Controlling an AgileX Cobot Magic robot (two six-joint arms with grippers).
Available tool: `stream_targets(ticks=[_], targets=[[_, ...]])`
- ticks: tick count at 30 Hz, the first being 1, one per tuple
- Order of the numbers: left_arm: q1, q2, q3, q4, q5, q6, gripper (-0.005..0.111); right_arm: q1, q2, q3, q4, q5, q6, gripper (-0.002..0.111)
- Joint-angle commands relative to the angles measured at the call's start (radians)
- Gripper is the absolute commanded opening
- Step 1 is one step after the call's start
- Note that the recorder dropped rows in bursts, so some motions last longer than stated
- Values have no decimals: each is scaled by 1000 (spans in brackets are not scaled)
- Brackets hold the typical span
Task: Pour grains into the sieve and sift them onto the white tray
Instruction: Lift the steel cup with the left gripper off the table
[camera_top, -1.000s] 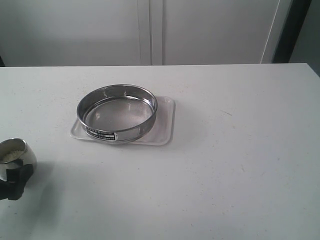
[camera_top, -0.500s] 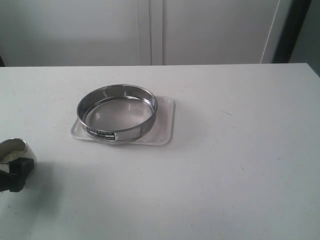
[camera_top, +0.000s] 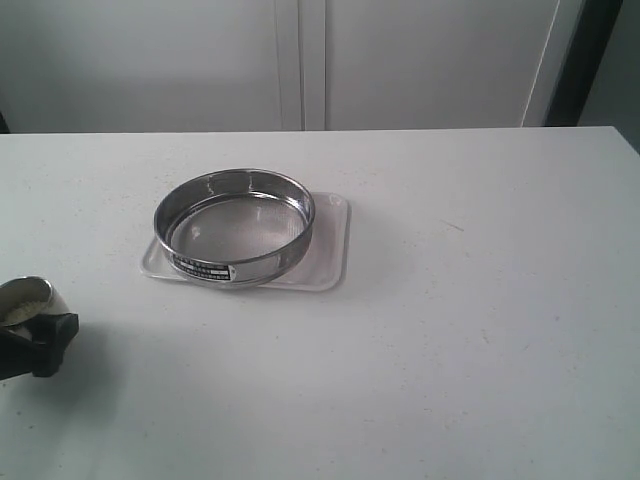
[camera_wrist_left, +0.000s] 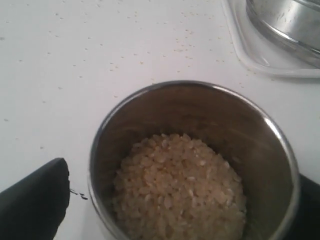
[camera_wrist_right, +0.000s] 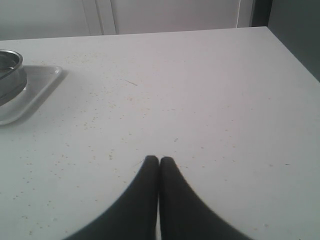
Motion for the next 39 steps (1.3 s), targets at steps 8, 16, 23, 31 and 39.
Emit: stream_targets(ticks=[8,16,23,31,39], targets=[[-5,99,-23,-8,-83,25,105,-1,-5,5,0,-15,0,0],[-5,149,-67,15,-94,23,105,-1,-5,5,0,-15,0,0],[-5,149,-68,27,-96,23,105,-1,-5,5,0,-15,0,0],[-5,149,-68,58,-96,18,105,-1,-5,5,0,-15,0,0],[-5,149,-91,58,-40,-22,62,-1,-5,5,0,-15,0,0]])
